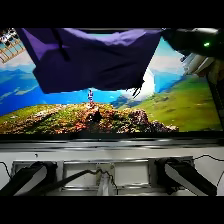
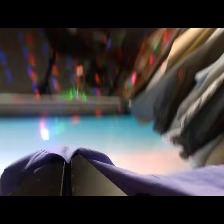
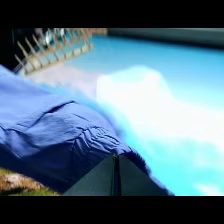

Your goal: Fold the clothes and pants, and hang the long-sleeved shirts on hangers.

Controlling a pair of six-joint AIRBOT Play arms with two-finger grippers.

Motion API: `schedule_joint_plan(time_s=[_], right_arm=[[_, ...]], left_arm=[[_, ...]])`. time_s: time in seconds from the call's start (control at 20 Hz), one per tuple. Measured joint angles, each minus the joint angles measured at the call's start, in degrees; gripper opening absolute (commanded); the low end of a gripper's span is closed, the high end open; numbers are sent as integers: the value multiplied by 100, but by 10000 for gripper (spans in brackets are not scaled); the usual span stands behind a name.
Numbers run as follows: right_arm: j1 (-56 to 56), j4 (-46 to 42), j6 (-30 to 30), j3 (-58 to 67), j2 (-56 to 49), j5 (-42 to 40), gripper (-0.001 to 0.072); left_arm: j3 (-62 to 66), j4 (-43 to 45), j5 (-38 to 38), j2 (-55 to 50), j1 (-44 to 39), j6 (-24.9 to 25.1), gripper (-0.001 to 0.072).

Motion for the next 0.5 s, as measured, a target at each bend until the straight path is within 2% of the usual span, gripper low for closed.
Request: schedule_joint_plan(time_s=[0.2, 0.5], right_arm=[[0, -144, 372, 382, 612, 505, 19], [0, -214, 1270, 520, 1569, 1161, 19]], left_arm=[[186, 160, 79, 678, 0, 162, 3], [245, 603, 101, 1443, -4, 249, 3]])
